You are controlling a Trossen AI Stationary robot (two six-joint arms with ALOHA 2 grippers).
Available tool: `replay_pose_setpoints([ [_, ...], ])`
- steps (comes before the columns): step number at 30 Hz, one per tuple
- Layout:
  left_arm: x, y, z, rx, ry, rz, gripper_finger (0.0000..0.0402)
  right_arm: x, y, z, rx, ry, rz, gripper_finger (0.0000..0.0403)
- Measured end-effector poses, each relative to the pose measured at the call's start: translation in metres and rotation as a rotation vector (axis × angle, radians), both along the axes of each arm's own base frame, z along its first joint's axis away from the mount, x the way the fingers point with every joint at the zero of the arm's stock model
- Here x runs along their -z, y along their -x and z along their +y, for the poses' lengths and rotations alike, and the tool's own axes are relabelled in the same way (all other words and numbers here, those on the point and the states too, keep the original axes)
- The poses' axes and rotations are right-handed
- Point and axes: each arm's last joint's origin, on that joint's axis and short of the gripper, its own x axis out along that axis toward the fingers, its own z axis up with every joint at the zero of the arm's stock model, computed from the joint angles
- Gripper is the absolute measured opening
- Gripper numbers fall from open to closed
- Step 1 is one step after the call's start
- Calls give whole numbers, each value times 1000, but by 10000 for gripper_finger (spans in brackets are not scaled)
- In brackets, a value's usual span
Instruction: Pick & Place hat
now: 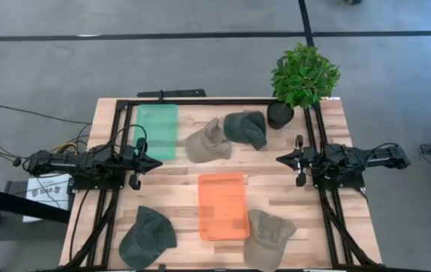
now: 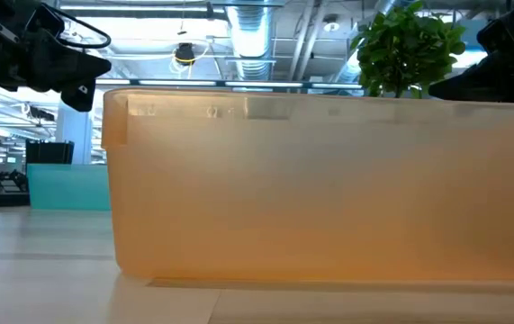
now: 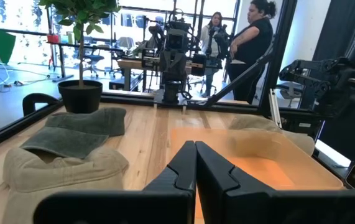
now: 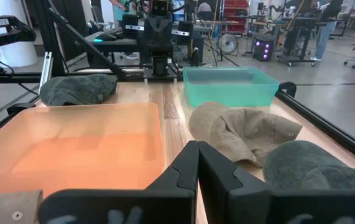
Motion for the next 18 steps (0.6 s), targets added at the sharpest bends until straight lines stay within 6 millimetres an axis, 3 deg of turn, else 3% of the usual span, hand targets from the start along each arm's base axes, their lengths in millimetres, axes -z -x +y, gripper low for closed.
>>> replay_pose_setpoints([
  [15,-2,0,0,3,15,-19,0,0,0,0,0,0,0,0],
  [18,-11,0,0,4,23,-14,0,0,0,0,0,0,0,0],
])
